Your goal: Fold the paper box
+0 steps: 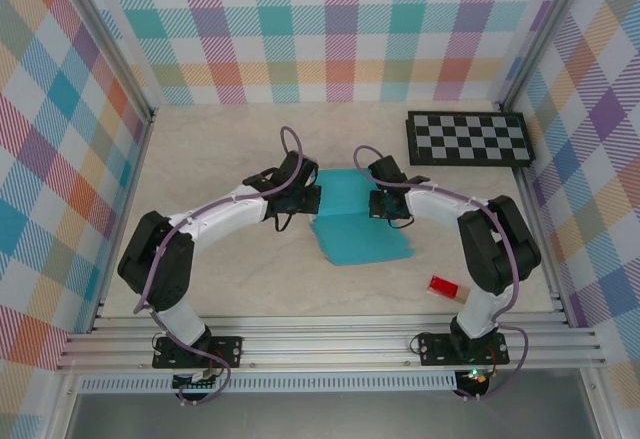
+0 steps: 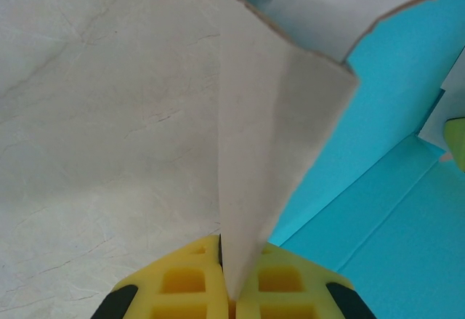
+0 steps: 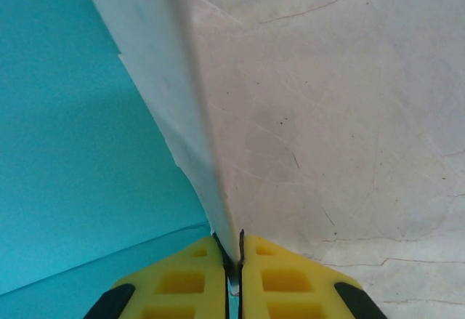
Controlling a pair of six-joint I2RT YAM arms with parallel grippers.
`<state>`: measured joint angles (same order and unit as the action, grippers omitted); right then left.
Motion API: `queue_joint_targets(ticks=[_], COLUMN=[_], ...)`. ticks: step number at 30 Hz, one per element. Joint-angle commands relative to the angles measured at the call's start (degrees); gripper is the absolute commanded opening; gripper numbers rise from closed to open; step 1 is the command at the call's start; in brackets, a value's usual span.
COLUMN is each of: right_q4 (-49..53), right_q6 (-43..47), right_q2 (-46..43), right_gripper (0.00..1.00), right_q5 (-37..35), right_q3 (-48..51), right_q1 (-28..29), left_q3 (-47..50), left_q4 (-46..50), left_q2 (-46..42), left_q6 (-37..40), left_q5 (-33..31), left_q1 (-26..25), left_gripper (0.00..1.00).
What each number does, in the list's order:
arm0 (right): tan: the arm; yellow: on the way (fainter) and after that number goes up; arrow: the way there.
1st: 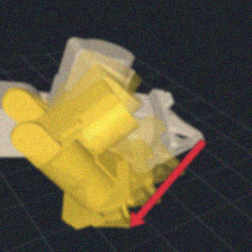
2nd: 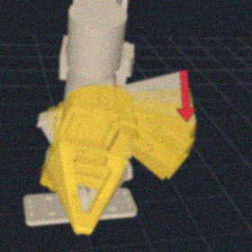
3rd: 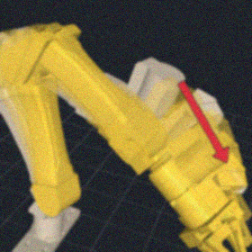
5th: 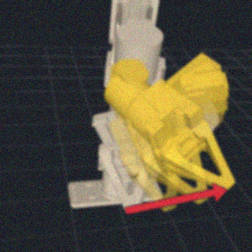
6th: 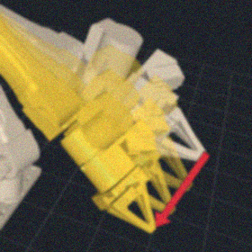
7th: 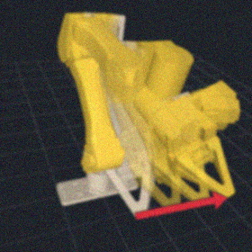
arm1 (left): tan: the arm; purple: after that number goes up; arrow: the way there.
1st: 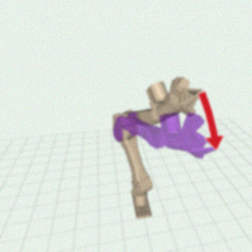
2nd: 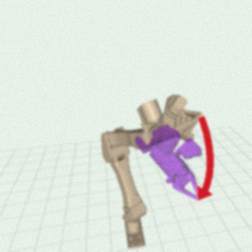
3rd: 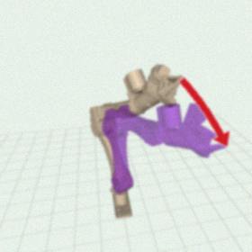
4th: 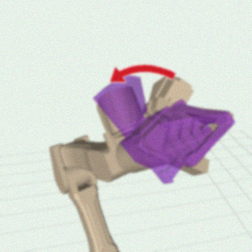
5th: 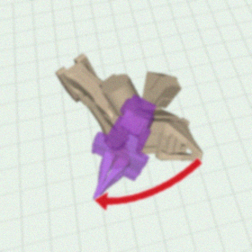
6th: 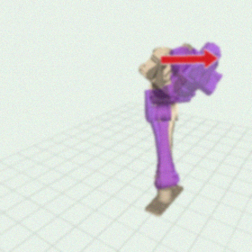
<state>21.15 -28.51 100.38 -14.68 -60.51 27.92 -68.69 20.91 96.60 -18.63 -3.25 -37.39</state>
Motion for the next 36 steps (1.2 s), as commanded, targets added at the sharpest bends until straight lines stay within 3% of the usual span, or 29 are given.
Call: queue_joint_targets(ticks=[1, 5, 11, 18, 25, 30, 36], right_q4=[6.4, 2.3, 2.3, -1.7, -1.1, -0.4, -3.4], right_q6=[-2.4, -0.4, 1.4, 3.1, 7.4, 9.9, 12.8], right_q2=[2.7, -0.5, -3.0, -7.6, -11.4, -13.2, -12.3], right_gripper=[0.11, 0.26, 0.28, 0.45, 0.55, 0.59, 0.56], right_q5=[-5.5, -2.8, 0.7, 6.9, 12.1, 14.9, 18.1], right_q3=[0.8, 3.5, 4.2, 7.3, 6.4, 4.7, 4.0], right_q1=[-0.8, -1.1, -2.4, -4.9, -7.1, -7.8, -8.3], left_q3=[0.2, 0.0, 0.1, 0.6, 0.8, 0.6, 0.6], left_q4=[1.5, 2.3, 2.9, 2.9, 3.0, 3.0, 2.4], left_q2=[-1.9, -1.5, -1.1, -0.5, -0.4, 0.0, 0.1], left_q6=[-0.6, 0.4, 1.6, 2.1, 2.5, 2.6, 2.5], left_q5=[-0.4, -1.9, -3.7, -4.1, -4.1, -3.9, -2.8], left_q1=[-0.2, 0.0, 0.6, 1.2, 1.7, 1.9, 1.9], left_gripper=[0.0, 0.0, 0.0, 0.0, 0.0, 0.0, 0.0])
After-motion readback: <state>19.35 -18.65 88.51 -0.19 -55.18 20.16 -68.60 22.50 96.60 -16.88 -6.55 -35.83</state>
